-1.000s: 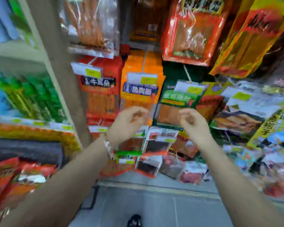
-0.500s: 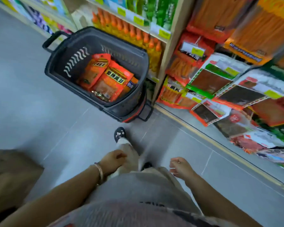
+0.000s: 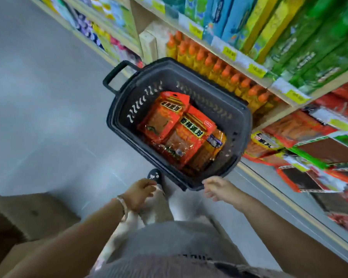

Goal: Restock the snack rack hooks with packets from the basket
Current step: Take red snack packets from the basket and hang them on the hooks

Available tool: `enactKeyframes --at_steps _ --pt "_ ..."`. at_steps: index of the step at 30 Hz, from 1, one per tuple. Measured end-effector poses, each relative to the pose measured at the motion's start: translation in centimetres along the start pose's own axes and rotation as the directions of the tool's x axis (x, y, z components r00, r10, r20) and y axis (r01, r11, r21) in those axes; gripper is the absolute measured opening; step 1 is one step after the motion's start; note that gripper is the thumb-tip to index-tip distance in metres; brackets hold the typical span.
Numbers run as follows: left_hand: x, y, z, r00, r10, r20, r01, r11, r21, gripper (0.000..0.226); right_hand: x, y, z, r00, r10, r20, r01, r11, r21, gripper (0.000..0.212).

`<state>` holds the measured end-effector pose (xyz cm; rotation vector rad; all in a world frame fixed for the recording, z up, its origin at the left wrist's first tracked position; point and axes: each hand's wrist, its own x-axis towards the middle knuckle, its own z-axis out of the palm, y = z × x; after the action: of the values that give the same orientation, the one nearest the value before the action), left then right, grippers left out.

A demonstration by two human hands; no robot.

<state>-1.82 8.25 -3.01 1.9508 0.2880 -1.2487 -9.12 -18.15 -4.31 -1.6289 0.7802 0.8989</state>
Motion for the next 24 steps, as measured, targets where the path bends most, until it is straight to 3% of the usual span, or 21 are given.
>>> enactKeyframes --at_steps 7,13,19,24 --pt "7.9 9.0 -10.6 0.99 0.125 0.065 -0.124 0.992 -0.025 0.025 9.5 -11.6 1.5 0.994 0.022 -0.111 0.002 0.978 0.211 0.015" --pt "14.9 12.6 -13.7 0.982 0.157 -0.102 -0.16 0.987 -0.024 0.022 18.5 -15.6 3.0 0.958 0.126 -0.257 -0.039 0.947 0.318 0.02" --pt "17.3 10.6 -13.4 0.974 0.157 -0.165 -0.172 0.982 -0.08 0.016 25.7 -18.3 5.4 0.894 0.372 -0.249 -0.212 0.841 0.497 0.076" --pt "17.2 10.1 -13.9 0.971 0.188 -0.145 -0.209 0.967 -0.148 0.02 26.1 -17.0 6.3 0.841 0.302 -0.448 -0.128 0.917 0.378 0.053"
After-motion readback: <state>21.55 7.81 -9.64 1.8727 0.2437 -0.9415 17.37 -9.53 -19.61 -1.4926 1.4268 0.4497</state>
